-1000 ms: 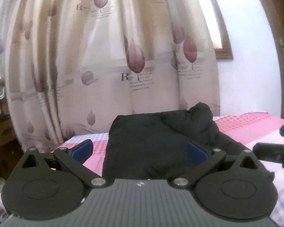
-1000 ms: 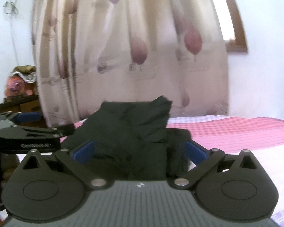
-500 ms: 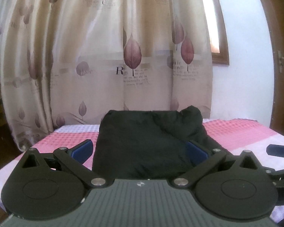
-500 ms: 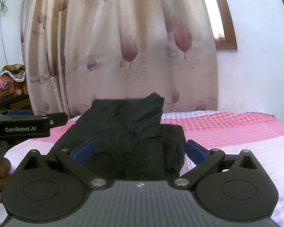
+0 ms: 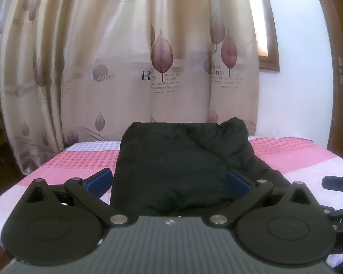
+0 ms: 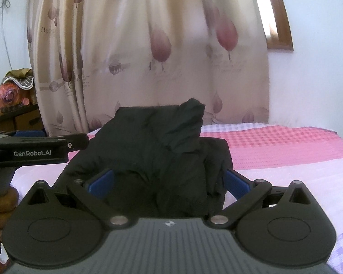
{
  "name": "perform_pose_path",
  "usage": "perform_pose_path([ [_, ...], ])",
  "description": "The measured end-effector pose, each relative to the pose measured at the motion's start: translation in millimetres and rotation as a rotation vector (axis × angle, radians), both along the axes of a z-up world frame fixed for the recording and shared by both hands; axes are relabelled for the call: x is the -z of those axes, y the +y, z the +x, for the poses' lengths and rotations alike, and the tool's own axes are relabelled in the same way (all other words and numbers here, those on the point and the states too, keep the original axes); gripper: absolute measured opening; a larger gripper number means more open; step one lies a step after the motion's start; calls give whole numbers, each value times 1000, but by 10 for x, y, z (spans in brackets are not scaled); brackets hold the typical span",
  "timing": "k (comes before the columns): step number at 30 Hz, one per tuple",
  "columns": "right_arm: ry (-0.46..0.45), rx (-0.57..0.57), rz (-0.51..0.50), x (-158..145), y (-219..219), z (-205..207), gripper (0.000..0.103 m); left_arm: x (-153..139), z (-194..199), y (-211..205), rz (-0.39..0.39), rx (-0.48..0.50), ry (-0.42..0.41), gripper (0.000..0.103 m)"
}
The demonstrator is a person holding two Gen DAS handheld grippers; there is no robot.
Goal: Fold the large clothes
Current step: 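Release the folded jacket and withdraw both grippers from it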
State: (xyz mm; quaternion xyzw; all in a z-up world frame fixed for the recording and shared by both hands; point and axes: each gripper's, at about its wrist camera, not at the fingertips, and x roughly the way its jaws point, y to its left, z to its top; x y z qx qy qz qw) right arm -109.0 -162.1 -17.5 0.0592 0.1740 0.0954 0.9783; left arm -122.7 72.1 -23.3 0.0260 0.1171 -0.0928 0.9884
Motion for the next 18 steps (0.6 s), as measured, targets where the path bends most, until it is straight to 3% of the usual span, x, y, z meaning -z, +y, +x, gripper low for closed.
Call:
perform_pose_path([
  [18, 17, -7, -8, 29, 4, 29, 103, 85, -36, -3, -15, -31, -39, 103],
])
